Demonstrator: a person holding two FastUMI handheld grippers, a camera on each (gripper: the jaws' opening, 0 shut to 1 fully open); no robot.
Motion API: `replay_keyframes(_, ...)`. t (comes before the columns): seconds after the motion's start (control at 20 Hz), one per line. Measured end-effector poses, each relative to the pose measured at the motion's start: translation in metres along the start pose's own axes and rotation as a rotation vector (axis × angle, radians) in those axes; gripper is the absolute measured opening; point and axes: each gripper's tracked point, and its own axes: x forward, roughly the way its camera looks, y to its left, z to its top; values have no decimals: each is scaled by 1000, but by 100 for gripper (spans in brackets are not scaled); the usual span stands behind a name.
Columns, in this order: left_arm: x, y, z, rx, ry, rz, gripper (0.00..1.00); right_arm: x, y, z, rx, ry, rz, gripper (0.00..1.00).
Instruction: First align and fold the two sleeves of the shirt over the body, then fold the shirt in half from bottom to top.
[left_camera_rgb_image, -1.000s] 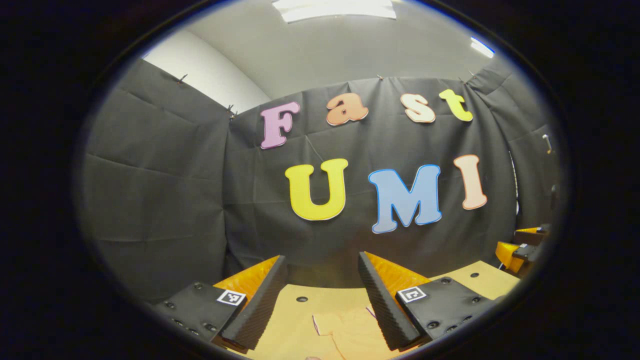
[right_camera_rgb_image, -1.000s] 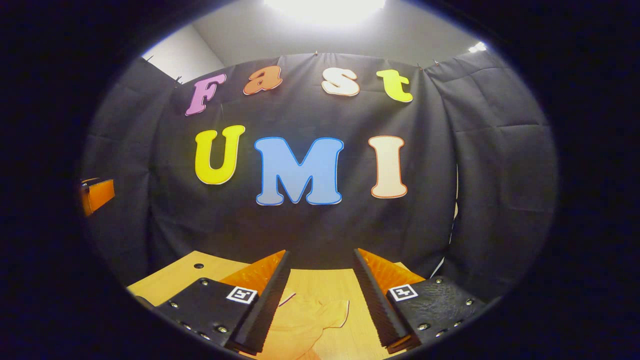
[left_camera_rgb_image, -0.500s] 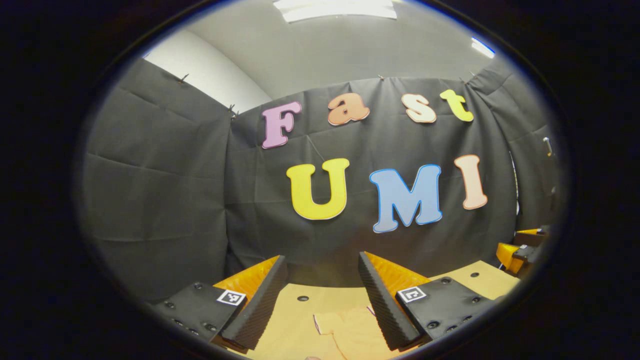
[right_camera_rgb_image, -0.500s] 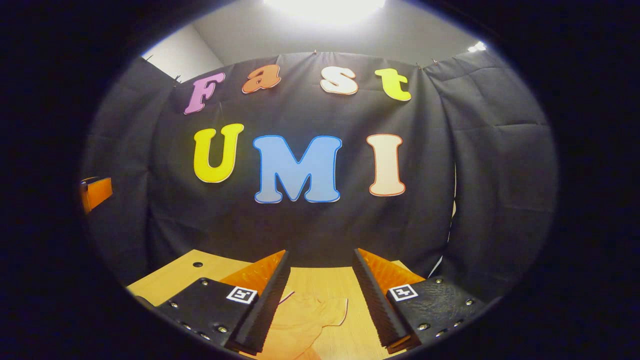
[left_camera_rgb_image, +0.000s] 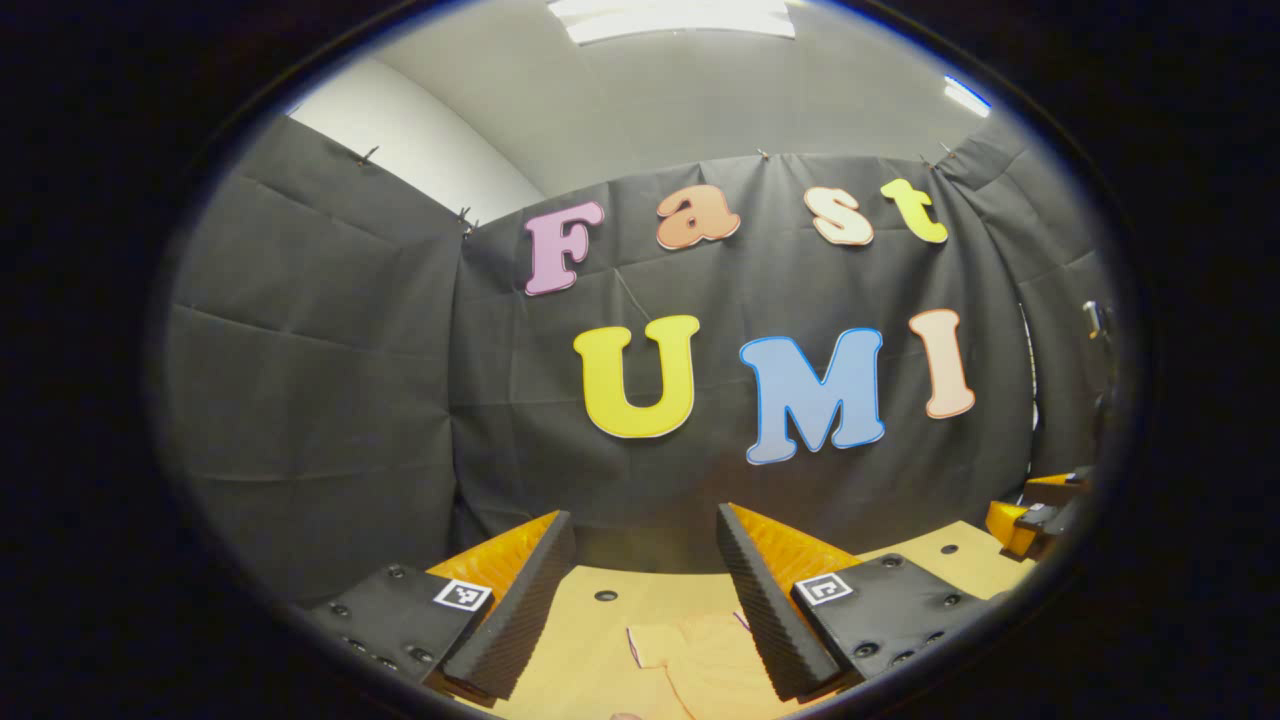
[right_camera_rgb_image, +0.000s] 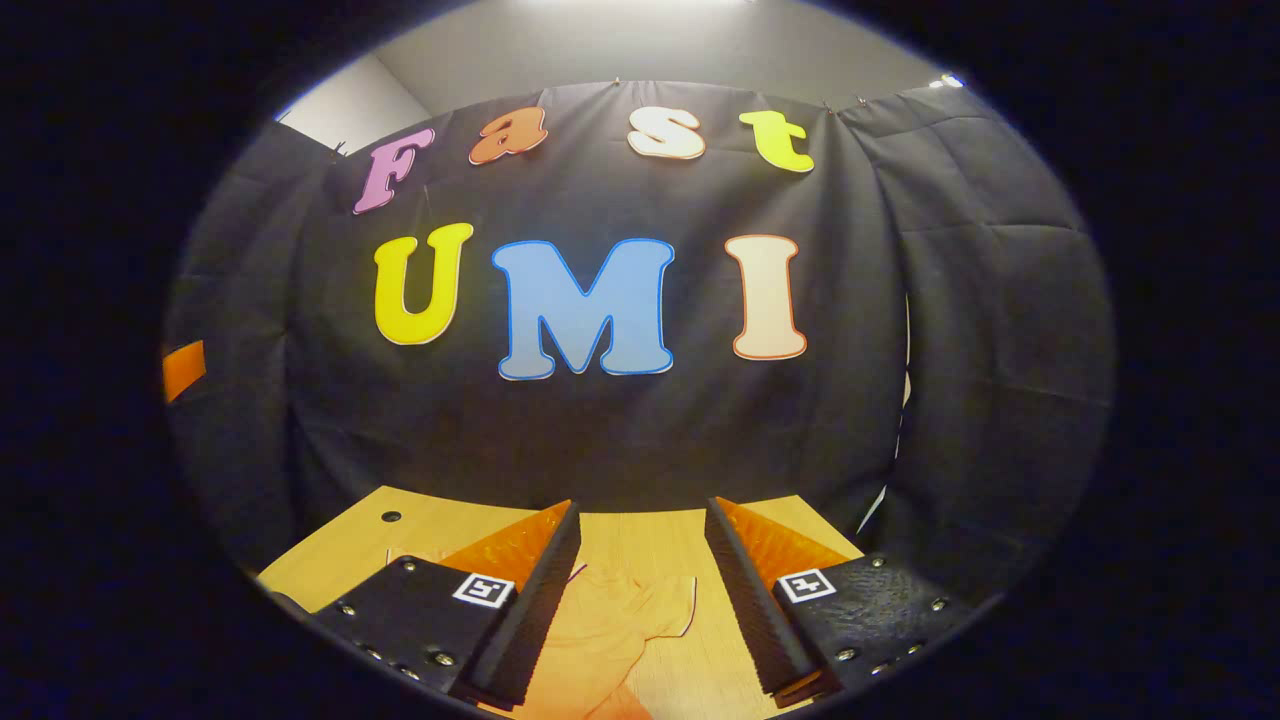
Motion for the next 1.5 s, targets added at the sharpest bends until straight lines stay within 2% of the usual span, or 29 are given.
replay_keyframes(0.35, 6, 11, -8, 11, 17, 25, 96, 53, -11, -73, 42, 214, -8, 81)
replay_keyframes(0.65, 15, 22, -15, 35, 42, 53, 96, 97, -25, -161, 80, 480, -18, 81)
replay_keyframes(1.0, 20, 28, -23, 59, 79, 82, 96, 138, -41, -253, 90, 714, -60, 81)
replay_keyframes(1.3, 21, 34, -34, 71, 116, 110, 96, 158, -49, -286, 111, 786, -97, 81)
replay_keyframes(1.4, 21, 35, -36, 73, 125, 116, 100, 163, -53, -294, 105, 801, -110, 82)
replay_keyframes(1.45, 22, 35, -36, 74, 127, 117, 96, 163, -53, -296, 108, 805, -113, 82)
replay_keyframes(1.5, 22, 36, -36, 76, 128, 119, 100, 166, -53, -297, 112, 807, -113, 82)
